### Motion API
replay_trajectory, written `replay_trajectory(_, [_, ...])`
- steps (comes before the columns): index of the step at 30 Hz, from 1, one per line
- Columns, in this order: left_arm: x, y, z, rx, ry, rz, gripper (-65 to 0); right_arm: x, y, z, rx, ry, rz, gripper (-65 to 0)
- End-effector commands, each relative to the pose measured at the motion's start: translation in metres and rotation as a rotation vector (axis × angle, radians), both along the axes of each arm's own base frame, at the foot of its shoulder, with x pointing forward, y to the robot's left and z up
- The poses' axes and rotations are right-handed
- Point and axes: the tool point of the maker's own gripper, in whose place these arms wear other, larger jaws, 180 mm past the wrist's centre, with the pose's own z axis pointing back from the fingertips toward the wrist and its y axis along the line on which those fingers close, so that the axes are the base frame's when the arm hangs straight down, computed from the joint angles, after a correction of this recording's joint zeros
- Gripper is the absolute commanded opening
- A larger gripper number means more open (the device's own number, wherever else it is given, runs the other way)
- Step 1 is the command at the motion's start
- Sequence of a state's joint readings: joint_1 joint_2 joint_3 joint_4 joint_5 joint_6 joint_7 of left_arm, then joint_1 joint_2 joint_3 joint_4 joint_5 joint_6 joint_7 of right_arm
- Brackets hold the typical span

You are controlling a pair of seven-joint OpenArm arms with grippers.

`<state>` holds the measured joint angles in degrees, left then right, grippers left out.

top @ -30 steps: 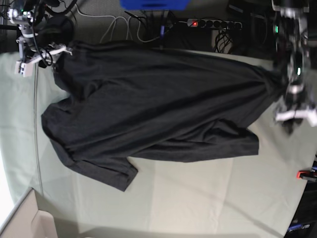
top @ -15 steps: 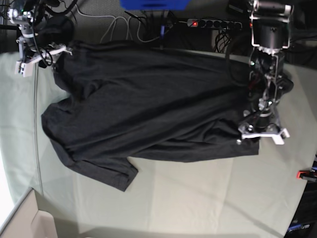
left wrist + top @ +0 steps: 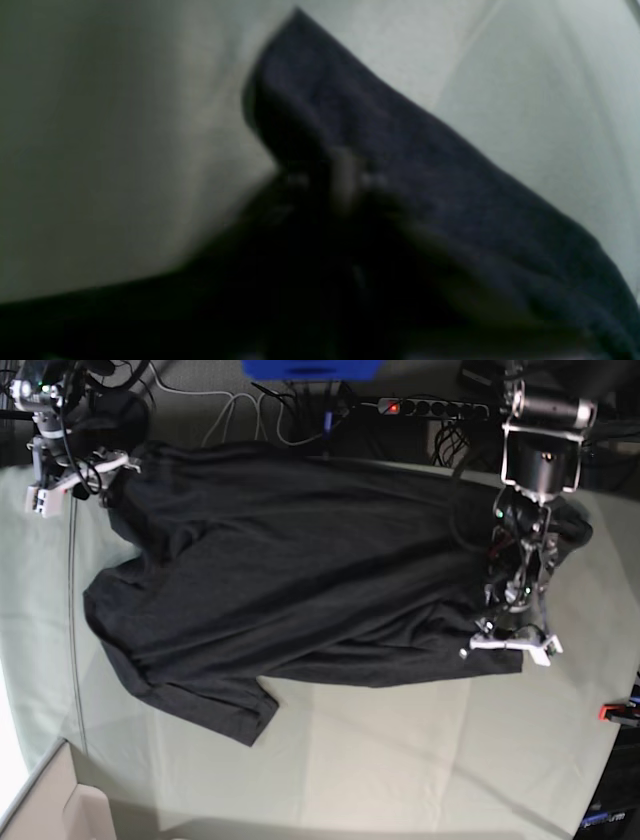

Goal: Layout the t-shirt on the table in an organized manner, then fold the t-shirt properly
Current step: 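Release with the left gripper and reach it to the shirt hem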

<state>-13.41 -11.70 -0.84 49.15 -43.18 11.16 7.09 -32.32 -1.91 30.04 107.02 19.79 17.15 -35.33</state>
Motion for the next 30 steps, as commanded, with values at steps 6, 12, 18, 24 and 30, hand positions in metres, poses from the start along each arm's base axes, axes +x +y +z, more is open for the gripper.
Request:
replay_trajectory(6, [0.079,0.005,0.086,0.018,-0.212,0.002,-64.8,0.007,-0.007,0.012,-0.030,-0.040,0.012,-33.0])
replay_trajectory(12, [0.141,0.008,0.170,0.067,-0.360,-0.004,-64.7,0.014,-0.014,0.018,-0.052,-0.057,0.024,-33.0])
replay_trajectory(18, [0.178,-0.001,0.202,0.188,-0.364,-0.033,-64.7,0.020,-0.020,0.029,-0.088,-0.076,0.050,-33.0])
replay_trajectory(24, [0.185,0.012,0.211,0.351,-0.442,0.014,-64.1,0.031,-0.018,0.051,-0.121,-0.132,0.074,-32.9])
replay_trajectory(30, [0.184,0.019,0.205,0.379,-0.431,0.027,-54.8,0.032,-0.017,0.054,-0.123,-0.140,0.075,-32.8])
